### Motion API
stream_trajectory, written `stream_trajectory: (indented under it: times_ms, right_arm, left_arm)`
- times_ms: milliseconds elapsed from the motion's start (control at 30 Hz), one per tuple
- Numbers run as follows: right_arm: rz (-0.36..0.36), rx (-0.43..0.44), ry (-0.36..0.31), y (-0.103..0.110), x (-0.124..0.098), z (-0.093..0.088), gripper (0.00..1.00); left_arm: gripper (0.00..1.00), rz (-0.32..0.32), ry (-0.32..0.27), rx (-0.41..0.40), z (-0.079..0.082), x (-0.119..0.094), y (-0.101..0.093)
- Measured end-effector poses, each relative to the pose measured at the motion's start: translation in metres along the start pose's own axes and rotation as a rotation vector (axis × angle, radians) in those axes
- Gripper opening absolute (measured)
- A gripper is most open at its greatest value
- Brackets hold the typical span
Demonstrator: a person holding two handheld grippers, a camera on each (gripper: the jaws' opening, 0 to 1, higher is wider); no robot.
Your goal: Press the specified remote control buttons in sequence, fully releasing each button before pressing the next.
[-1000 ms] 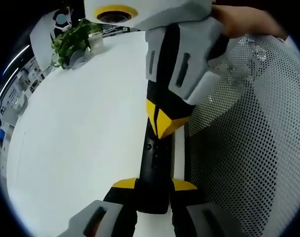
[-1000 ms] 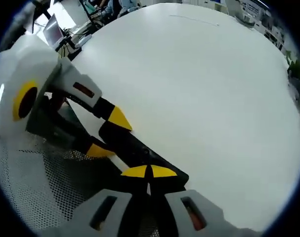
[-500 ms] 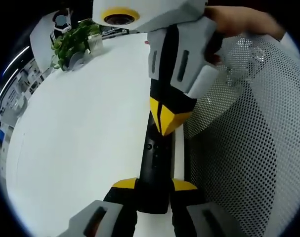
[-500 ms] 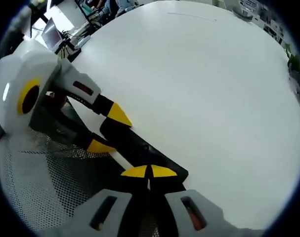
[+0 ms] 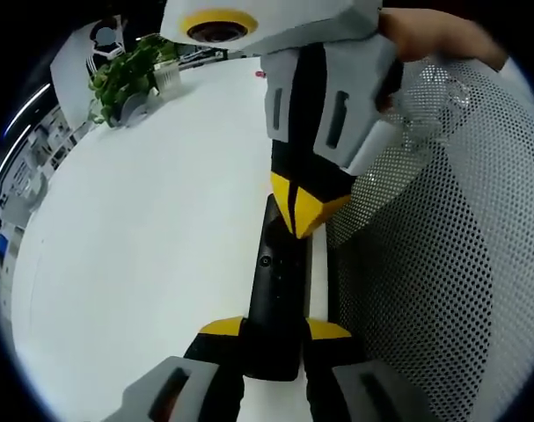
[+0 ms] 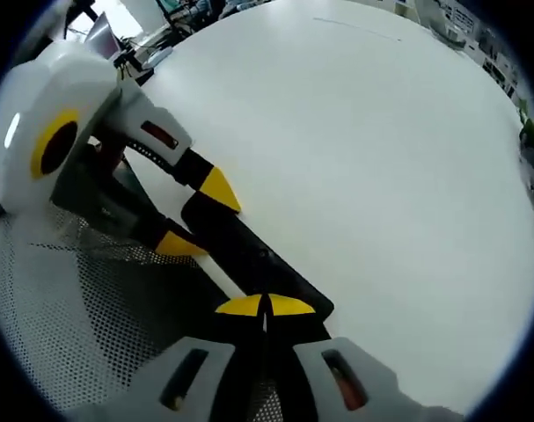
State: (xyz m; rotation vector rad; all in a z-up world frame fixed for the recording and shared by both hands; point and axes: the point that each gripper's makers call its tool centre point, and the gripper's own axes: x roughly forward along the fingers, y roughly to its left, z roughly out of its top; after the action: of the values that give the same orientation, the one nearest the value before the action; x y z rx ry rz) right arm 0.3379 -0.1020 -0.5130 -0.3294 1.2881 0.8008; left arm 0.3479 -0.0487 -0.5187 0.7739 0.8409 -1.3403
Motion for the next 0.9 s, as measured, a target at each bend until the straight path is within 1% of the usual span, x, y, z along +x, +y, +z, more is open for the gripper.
stream_trajectory:
  times_ms: [167,300,400,467,567,700,900]
  right_arm:
    - [-0.005,-0.035,-0.001,-0.0004,0.0002,0.0000,0.00]
    - [-0.027,-0.070,0.025,0.0008,0.0010,0.0010,0.00]
    - [-0.031,-0.057,0.032,-0.0008,0.0007,0.0008,0.00]
    - [-0.026,-0.037,0.022,-0.0013,-0.0001,0.0002,0.00]
    - [-0.018,-0.033,0.004,-0.0009,-0.0011,-0.0006,0.00]
    - [-0.013,0.000,0.007,-0.0009,-0.0006,0.0004,0.00]
    - [-0.008,0.003,-0.003,-0.0015,-0.0015,0.0007,0.00]
  left_arm:
    - [0.25,0.001,0.001,0.001,0.0000,-0.0001,0.0002]
    - [0.25,0.000,0.002,-0.001,0.0000,-0.0001,0.0001]
    - [0.25,0.000,-0.001,0.002,0.0000,-0.0002,-0.0001]
    - [0.25,0.000,-0.004,0.003,0.0000,-0.0003,0.0000]
    - [0.25,0.003,-0.007,0.005,0.0000,-0.0004,-0.0002]
    - [0.25,0.005,-0.008,0.008,0.0001,-0.0004,-0.0003]
    - [0.25,0.008,-0.013,-0.003,0.0004,-0.0005,-0.0004]
